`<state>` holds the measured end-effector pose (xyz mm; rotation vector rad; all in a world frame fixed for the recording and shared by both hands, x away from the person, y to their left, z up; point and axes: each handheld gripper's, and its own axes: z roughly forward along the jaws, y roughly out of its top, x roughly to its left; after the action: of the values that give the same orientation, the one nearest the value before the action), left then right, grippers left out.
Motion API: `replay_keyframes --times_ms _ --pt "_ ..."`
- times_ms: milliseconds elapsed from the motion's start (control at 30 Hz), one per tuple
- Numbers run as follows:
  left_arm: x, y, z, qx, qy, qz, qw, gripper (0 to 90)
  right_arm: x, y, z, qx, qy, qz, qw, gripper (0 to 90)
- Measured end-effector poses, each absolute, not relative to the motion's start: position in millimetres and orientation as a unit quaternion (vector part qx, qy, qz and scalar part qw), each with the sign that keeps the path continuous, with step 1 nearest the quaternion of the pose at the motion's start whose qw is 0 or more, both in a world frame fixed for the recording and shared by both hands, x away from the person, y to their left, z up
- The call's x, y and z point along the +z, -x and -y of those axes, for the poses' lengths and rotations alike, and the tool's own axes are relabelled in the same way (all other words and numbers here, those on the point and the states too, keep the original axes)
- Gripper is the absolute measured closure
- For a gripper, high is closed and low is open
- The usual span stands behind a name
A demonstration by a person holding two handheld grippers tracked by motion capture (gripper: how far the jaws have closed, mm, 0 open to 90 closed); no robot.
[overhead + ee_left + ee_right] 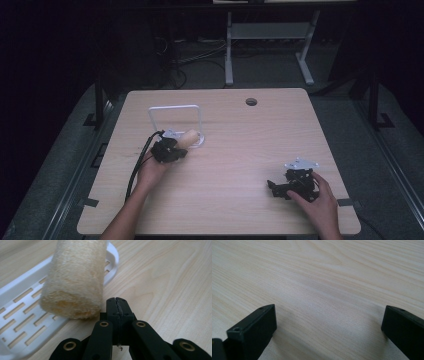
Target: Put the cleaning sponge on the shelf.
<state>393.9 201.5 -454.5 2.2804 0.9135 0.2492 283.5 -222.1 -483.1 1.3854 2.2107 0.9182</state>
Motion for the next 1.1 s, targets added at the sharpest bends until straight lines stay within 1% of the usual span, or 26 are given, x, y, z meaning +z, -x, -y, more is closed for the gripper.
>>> replay_keyframes --times_ms 833,1100 --pt "-452 -401 -235 0.135 -0.842 -0.405 0.329 89.9 -483 -284 222 0.326 -0.492 -0.785 0.187 0.0" --pt "-452 -402 -239 0.142 -0.840 -0.410 0.325 89.8 -483 -284 222 0.326 -0.492 -0.785 0.187 0.0"
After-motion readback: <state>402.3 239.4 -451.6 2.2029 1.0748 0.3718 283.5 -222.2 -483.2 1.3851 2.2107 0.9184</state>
